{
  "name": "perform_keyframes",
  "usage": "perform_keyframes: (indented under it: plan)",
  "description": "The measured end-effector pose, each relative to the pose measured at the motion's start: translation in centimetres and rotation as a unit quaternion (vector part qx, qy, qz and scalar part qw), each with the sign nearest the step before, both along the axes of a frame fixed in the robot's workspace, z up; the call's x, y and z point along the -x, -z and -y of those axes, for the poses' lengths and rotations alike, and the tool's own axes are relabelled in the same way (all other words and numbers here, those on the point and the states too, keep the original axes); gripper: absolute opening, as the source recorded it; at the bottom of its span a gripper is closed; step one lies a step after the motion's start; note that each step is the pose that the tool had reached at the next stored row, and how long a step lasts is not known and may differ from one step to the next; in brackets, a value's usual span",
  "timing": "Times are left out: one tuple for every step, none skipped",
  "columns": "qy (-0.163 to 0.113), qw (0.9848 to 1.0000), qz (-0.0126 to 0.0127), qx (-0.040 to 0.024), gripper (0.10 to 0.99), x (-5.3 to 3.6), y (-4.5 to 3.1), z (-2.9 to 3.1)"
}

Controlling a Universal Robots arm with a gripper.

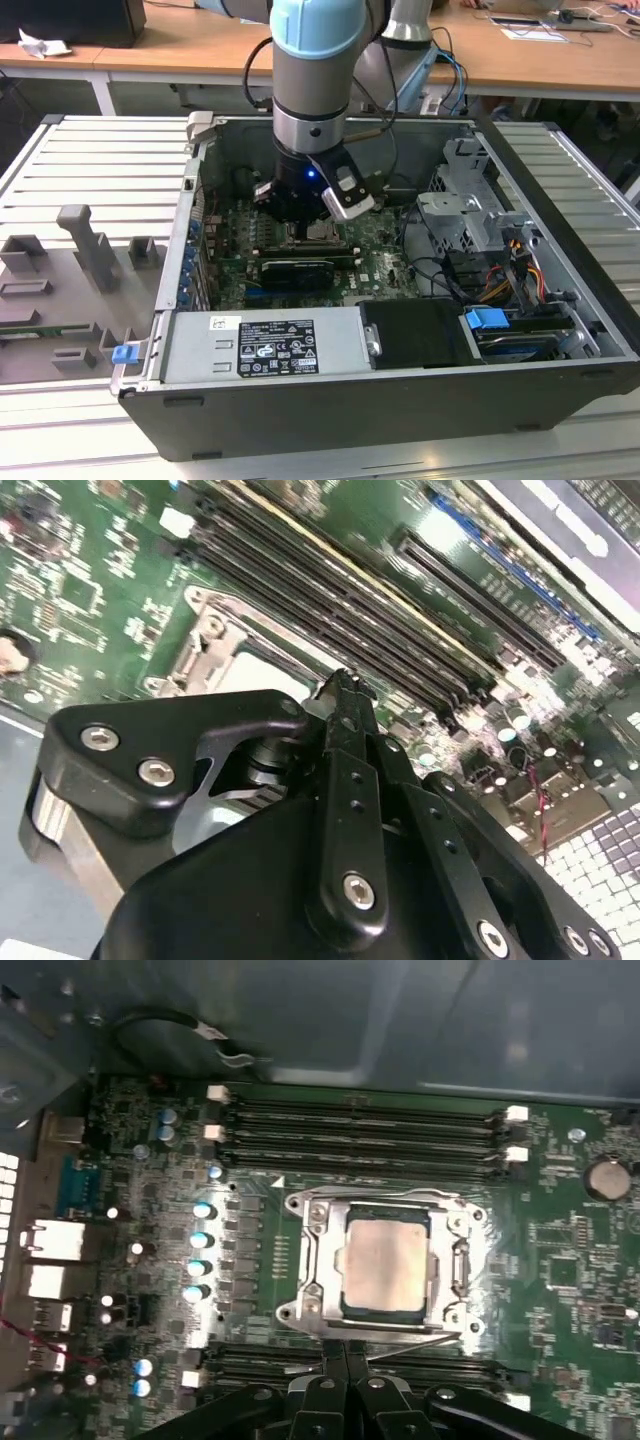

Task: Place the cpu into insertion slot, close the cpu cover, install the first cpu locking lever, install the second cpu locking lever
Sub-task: 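Install the second cpu locking lever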

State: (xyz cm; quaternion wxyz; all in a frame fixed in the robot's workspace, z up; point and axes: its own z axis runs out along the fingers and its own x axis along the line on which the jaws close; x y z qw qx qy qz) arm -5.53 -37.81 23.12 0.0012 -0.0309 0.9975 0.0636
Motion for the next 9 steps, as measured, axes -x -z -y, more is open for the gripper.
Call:
perform_keyframes:
  plan:
    - [0.0, 1.0, 0.0, -0.0007, 0.106, 0.1, 0.14, 0.01]
    - [0.0, 1.0, 0.0, -0.0014, 0.106, 0.19, 0.36, 0.01]
    - [-0.001, 1.0, -0.0001, -0.0048, 0.106, 0.38, 0.63, 0.12]
    - [-0.001, 0.9999, 0.0, -0.01, 0.106, 0.52, 0.69, 0.29]
    - [-0.001, 0.9999, 0.0, -0.013, 0.106, 0.7, 0.73, 0.41]
    - [-0.001, 0.9999, 0.0, -0.0155, 0.106, 0.91, 0.79, 0.52]
    - [-0.001, 0.9999, 0.0001, -0.0168, 0.106, 0.95, 0.88, 0.57]
    - [-0.001, 0.9999, 0.0001, -0.017, 0.106, 0.98, 0.91, 0.64]
    - [-0.001, 0.9999, 0.0, -0.0173, 0.106, 1.06, 0.97, 0.83]
